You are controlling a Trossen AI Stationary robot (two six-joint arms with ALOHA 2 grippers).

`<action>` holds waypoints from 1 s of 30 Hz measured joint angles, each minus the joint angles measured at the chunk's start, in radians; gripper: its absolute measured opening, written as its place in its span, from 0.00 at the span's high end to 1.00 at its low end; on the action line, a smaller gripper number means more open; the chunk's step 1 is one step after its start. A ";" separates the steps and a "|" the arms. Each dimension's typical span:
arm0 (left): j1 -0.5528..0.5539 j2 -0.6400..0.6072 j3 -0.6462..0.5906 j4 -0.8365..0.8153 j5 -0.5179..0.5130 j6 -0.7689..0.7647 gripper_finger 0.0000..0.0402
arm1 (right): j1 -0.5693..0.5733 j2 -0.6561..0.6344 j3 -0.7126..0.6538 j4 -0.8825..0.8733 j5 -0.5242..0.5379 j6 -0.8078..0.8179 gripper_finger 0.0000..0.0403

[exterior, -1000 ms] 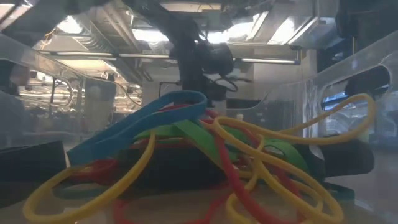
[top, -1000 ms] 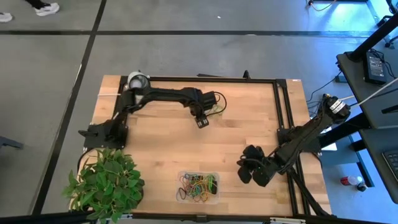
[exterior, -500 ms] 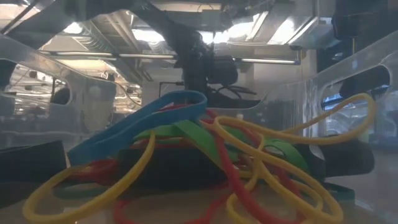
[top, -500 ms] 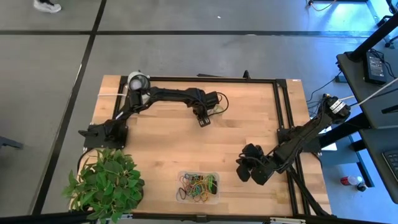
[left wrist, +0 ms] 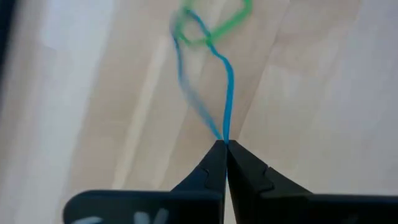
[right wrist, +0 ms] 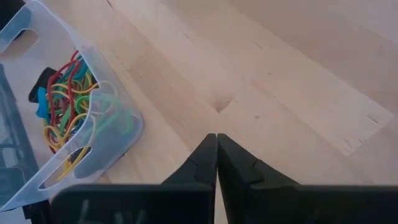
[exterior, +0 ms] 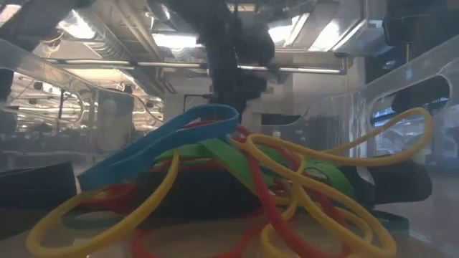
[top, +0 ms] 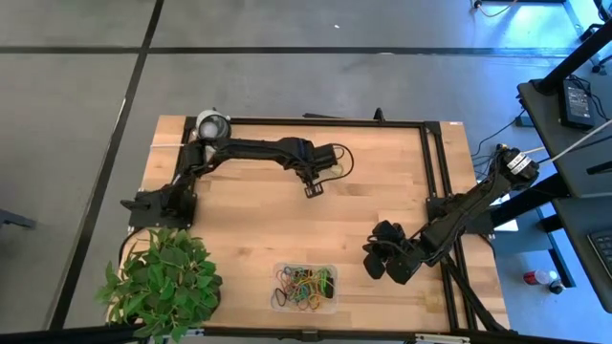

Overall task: Pick and place rubber bands into bin
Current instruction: Put the blue rubber band into the transparent bin

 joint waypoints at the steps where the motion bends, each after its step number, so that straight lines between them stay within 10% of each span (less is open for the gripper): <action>1: -0.009 -0.019 0.000 -0.005 -0.014 -0.012 0.99 | 0.000 0.000 0.000 0.000 0.000 0.000 0.96; 16: -0.295 -0.319 0.001 -0.050 -0.178 -0.309 0.99 | 0.025 0.000 0.000 0.022 -0.010 -0.004 0.96; 30: -0.735 -0.325 0.002 0.056 -0.329 -0.550 1.00 | 0.184 0.000 0.001 0.127 0.023 -0.003 0.98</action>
